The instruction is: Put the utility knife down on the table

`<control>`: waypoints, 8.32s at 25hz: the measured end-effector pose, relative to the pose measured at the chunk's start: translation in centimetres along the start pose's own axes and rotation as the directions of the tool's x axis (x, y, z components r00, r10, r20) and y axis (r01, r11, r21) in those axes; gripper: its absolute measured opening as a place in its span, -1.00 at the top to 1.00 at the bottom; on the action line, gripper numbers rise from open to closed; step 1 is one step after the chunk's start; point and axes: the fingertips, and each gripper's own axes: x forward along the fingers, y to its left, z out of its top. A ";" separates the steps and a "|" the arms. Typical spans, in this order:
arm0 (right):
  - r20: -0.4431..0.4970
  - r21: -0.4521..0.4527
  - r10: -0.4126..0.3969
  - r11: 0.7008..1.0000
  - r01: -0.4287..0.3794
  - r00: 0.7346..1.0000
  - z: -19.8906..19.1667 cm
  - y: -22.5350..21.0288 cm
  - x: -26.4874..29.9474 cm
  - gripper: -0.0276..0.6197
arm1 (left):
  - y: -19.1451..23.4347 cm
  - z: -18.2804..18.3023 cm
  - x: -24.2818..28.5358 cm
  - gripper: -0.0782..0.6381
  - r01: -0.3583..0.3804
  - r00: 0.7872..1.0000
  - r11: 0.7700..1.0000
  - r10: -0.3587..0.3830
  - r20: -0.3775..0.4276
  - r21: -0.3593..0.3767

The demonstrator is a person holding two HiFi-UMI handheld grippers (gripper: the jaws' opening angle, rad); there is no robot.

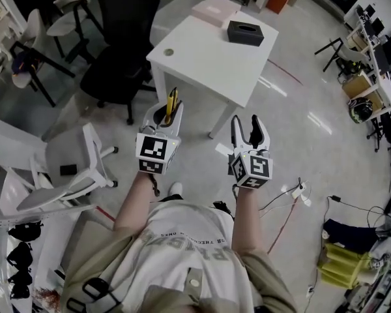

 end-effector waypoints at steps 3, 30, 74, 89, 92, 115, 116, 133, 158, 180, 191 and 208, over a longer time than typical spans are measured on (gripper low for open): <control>-0.005 0.001 -0.016 1.000 0.016 1.000 -0.5 0.6 1.8 0.20 | 1.8 -0.3 1.1 0.65 0.013 1.000 1.000 -0.013 -0.004 0.006; -0.063 0.017 -0.034 0.999 0.035 0.997 -1.7 -8.2 12.0 0.20 | 4.2 -1.0 13.3 0.65 -0.002 0.999 0.999 0.000 -0.042 -0.049; -0.102 0.015 0.078 0.997 -0.076 0.992 -2.7 -20.4 29.8 0.20 | 5.8 -1.7 36.0 0.65 -0.015 0.990 1.000 0.013 -0.139 -0.009; -0.154 0.056 0.177 0.984 -0.170 0.972 -4.3 -19.0 36.7 0.20 | 7.4 -6.3 44.0 0.65 0.191 0.936 0.981 -0.187 -0.298 -0.015; -0.179 0.046 0.185 0.983 -0.180 0.966 -4.9 -18.3 37.9 0.20 | 7.7 -7.4 45.2 0.65 0.244 0.914 0.970 -0.231 -0.334 -0.003; -0.382 -0.013 0.395 0.902 -0.432 0.835 -9.1 -13.8 40.1 0.20 | 6.0 -16.5 46.1 0.65 0.657 0.627 0.746 -0.459 -0.629 0.111; -0.397 -0.016 0.409 0.892 -0.452 0.822 -9.3 -13.9 39.9 0.20 | 5.7 -16.8 46.0 0.65 0.672 0.612 0.731 -0.457 -0.646 0.119; -0.636 -0.143 0.551 0.604 -0.784 0.540 -11.4 -15.9 38.1 0.14 | -0.8 -20.9 45.2 0.65 0.741 0.450 0.666 -0.396 -0.800 0.087; -0.889 -0.267 0.353 0.119 -0.956 0.292 -21.1 -12.9 39.1 0.28 | -0.5 -26.2 46.1 0.65 0.824 0.322 0.545 -0.227 -0.919 0.155; -0.910 -0.273 0.310 0.058 -0.960 0.277 -23.4 -12.5 38.9 0.70 | -0.5 -27.0 46.1 0.64 0.834 0.313 0.521 -0.172 -0.934 0.183; -0.918 -0.229 0.314 0.079 -0.970 0.243 -23.7 -12.9 39.2 0.73 | -0.5 -26.9 46.7 0.64 0.801 0.384 0.555 -0.184 -0.905 0.227; -0.910 -0.144 0.373 0.128 -0.981 0.182 -24.0 -13.0 38.4 0.73 | -0.6 -26.8 46.2 0.35 0.756 0.380 0.648 -0.328 -0.865 0.087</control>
